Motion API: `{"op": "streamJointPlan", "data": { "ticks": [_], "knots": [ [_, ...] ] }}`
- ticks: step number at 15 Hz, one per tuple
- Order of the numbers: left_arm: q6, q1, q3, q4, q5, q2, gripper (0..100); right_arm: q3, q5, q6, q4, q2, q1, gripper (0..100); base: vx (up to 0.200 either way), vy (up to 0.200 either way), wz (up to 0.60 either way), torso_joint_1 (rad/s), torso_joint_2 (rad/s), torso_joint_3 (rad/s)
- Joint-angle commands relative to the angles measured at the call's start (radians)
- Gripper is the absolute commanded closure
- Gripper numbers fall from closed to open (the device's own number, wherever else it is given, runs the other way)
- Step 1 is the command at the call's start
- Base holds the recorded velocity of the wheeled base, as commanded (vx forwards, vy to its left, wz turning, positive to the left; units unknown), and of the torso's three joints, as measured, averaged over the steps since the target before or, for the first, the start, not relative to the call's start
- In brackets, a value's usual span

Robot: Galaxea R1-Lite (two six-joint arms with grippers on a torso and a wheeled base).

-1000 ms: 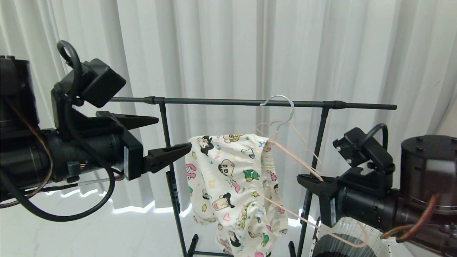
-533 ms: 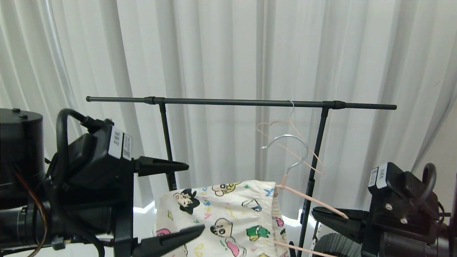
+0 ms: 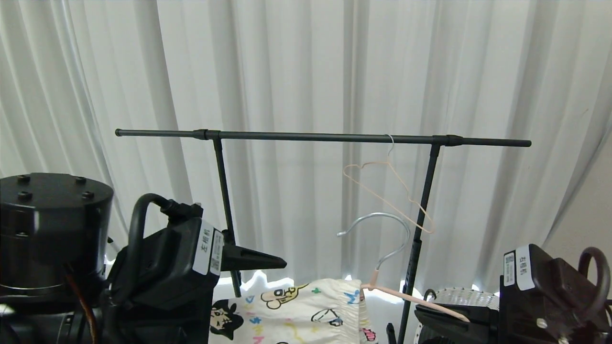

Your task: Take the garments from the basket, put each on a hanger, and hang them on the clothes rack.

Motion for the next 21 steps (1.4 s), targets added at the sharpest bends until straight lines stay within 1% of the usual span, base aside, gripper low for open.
{"op": "streamJointPlan", "data": {
  "ticks": [1,3,6,7,11,15,16,18,21],
  "knots": [
    [-0.004,0.008,-0.001,0.000,0.000,0.044,0,-0.002,0.000,0.000,0.000,0.000,0.019,100,0.000,0.000,0.00,0.000,0.00,0.000],
    [0.001,0.028,0.000,0.000,-0.001,0.059,0,-0.003,0.000,-0.001,0.000,-0.002,0.025,100,0.000,0.000,0.00,0.000,0.00,0.000],
    [0.004,0.028,0.000,0.000,-0.004,0.069,0,-0.003,-0.002,-0.001,0.000,0.000,0.036,100,0.000,0.000,0.00,0.000,0.00,0.000],
    [0.004,0.027,0.000,0.000,-0.004,0.067,100,-0.005,-0.002,-0.001,-0.002,0.000,0.036,100,0.000,0.000,0.00,0.000,0.00,0.000],
    [0.005,0.025,0.017,0.000,-0.004,0.067,100,-0.002,-0.002,-0.001,-0.034,0.003,0.036,100,0.000,0.000,0.00,0.000,0.00,0.000],
    [0.005,0.025,0.022,0.000,-0.004,0.065,100,0.000,-0.008,-0.003,-0.034,0.003,0.036,100,0.000,0.000,0.00,0.000,0.00,0.000],
    [0.005,0.025,0.022,0.000,-0.004,0.064,100,0.000,-0.008,-0.003,-0.034,0.003,0.036,0,0.000,0.000,0.00,0.000,0.00,0.000],
    [0.005,0.025,0.022,0.000,-0.003,0.064,100,0.000,-0.020,-0.006,-0.034,-0.002,0.036,0,0.000,0.000,0.00,0.000,0.00,0.000],
    [0.005,0.043,0.025,0.000,0.003,0.062,100,0.001,-0.069,-0.014,-0.034,-0.002,0.031,0,0.000,0.000,0.00,0.000,0.00,0.000]
  ]
}}
